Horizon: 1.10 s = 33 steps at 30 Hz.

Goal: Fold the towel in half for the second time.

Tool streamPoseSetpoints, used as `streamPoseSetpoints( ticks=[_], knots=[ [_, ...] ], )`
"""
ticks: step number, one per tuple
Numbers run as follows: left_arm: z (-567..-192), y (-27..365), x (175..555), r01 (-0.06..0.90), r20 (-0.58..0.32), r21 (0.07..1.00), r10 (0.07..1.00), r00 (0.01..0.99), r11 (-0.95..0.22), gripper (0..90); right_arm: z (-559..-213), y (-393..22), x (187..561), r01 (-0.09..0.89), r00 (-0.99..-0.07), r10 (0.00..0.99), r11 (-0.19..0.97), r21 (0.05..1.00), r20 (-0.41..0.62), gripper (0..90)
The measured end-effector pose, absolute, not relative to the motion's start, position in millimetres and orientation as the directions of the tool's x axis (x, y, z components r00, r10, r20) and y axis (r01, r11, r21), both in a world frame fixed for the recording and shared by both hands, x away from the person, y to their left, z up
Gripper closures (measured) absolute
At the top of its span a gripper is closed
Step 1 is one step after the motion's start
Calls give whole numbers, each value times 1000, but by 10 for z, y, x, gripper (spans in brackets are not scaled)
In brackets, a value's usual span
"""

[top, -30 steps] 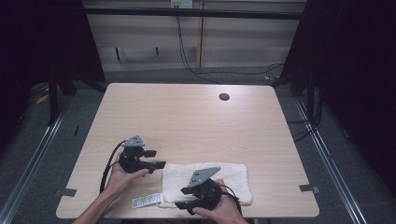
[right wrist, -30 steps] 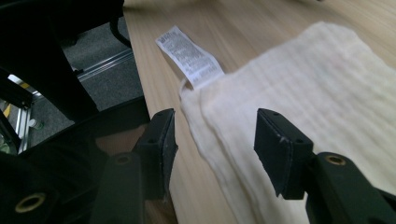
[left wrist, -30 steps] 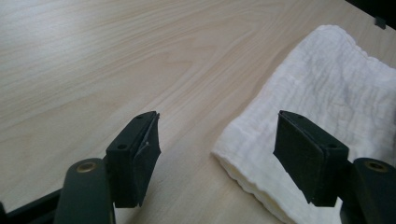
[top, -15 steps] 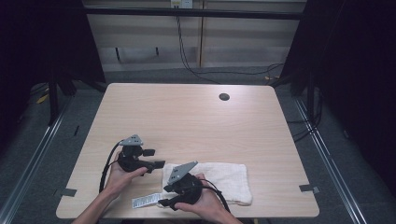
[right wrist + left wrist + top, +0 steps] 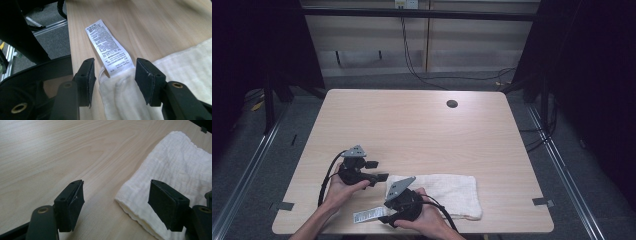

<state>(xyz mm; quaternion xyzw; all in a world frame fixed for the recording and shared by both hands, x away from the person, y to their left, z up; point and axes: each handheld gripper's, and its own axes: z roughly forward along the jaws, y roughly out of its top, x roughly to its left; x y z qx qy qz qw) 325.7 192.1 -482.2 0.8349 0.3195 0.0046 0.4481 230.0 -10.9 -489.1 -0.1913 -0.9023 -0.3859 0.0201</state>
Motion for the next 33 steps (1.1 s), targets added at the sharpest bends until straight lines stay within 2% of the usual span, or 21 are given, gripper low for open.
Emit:
streamPoseSetpoints(
  ticks=[13,19,23,26,28,33],
  knots=[
    [-4816,1958,3264,532,-277,752,545,791,-389,284,-4860,-139,2212,319,-941,307,655,685,144,516],
    [-4817,1950,3261,528,-269,750,545,794,-399,287,-4954,-130,2145,308,-940,323,658,687,112,510],
    [-4832,1943,3269,533,-272,745,546,792,-402,290,-4987,-145,2071,254,-941,337,656,711,25,608],
    [-4843,1925,3269,531,-270,742,543,795,-409,294,-4994,-154,2074,254,-939,344,648,718,22,646],
    [-4848,1913,3264,527,-264,739,539,800,-420,305,-4995,-163,2091,267,-932,361,641,720,24,728],
    [-4889,1862,3273,522,-261,731,526,809,-440,389,-4998,-184,2134,292,-924,380,628,721,44,799]
  ],
)
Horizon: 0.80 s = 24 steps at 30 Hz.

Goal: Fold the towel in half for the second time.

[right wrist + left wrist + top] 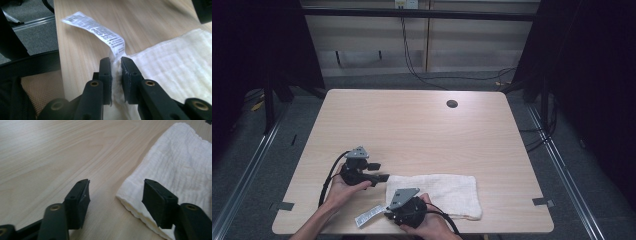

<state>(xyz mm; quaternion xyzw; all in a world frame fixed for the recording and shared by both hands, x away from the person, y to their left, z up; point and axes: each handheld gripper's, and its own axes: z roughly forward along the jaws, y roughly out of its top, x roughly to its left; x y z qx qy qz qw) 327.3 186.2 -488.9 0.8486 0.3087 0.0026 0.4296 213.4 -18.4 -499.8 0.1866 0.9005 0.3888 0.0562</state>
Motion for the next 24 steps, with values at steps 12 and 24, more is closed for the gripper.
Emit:
streamPoseSetpoints(
  ticks=[12,24],
  knots=[
    [-4987,1654,3246,478,-220,708,481,849,-520,543,-5014,-211,2156,357,-902,418,585,728,107,830],
    [-4952,1480,3232,423,-140,666,454,880,-614,618,-5009,-220,2202,378,-900,413,583,720,138,828]
  ],
)
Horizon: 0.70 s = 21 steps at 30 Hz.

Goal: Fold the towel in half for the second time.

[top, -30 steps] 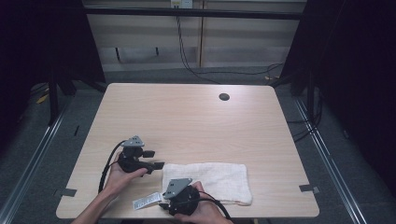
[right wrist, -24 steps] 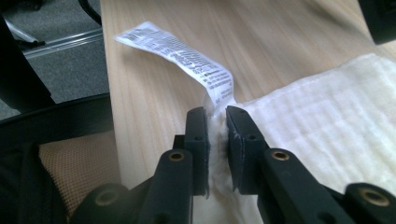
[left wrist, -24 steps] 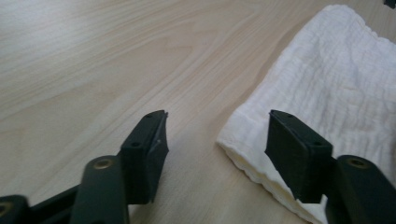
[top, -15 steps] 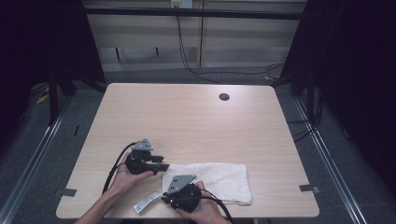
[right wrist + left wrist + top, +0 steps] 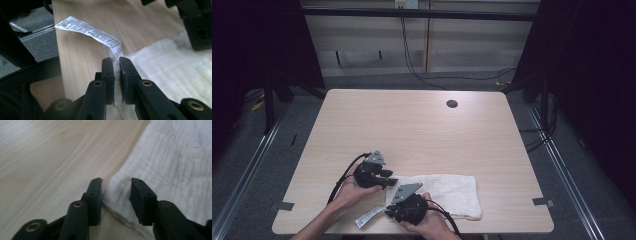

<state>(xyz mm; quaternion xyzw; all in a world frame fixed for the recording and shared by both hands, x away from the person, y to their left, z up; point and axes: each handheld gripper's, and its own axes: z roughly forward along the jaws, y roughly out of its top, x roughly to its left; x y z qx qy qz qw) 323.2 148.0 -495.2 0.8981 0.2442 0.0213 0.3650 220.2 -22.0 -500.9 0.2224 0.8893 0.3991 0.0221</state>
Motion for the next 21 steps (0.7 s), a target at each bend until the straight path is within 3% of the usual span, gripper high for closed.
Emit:
streamPoseSetpoints(
  ticks=[3,8,12,21],
  knots=[
    [-4973,1480,3194,416,-120,685,471,874,-598,689,-5006,-223,2194,387,-897,416,579,718,149,828],
    [-5001,1519,3218,454,-202,688,451,869,-567,836,-4999,-237,2202,402,-894,415,573,714,169,836],
    [-5006,1548,3267,492,-257,675,450,855,-550,860,-4989,-242,2199,407,-891,417,562,720,178,837],
    [-4933,1565,3298,504,-275,698,460,844,-509,860,-4873,-281,2239,412,-889,415,538,735,195,838]
  ],
)
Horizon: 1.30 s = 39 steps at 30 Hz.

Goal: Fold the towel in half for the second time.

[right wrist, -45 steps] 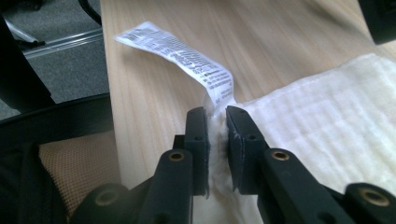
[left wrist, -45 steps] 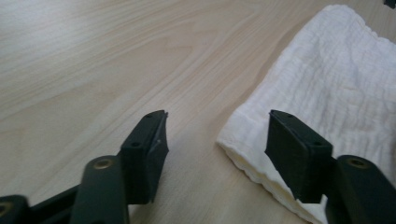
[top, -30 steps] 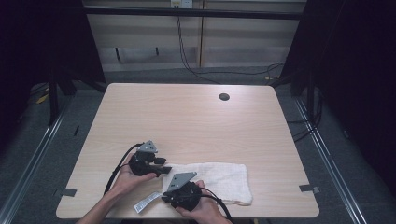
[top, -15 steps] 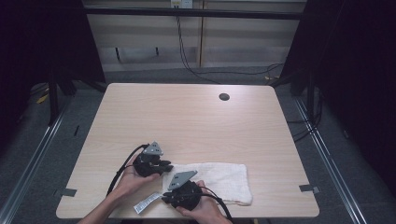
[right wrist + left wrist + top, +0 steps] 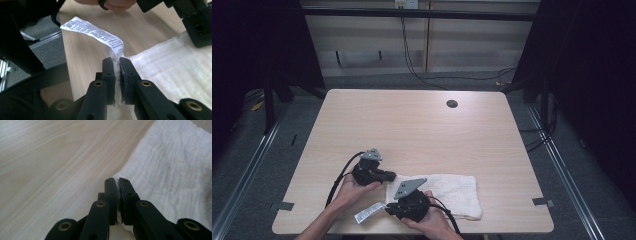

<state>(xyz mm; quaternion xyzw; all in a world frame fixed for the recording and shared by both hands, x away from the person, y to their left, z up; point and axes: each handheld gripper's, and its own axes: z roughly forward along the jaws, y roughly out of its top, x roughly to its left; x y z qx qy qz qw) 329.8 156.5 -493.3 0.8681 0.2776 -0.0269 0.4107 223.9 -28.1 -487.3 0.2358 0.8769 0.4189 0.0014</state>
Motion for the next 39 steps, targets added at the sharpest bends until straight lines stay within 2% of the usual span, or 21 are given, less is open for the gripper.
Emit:
streamPoseSetpoints(
  ticks=[18,33,39],
  knots=[
    [-4780,1749,3334,538,-343,728,454,822,-424,861,-4684,-255,2253,399,-894,397,489,776,209,839],
    [-4644,1945,3326,534,-340,756,469,815,-379,860,-4465,-209,2290,378,-898,387,441,814,208,840],
    [-4511,1984,3307,509,-312,777,476,822,-370,860,-4320,-167,2310,344,-911,373,452,823,176,840]
  ],
)
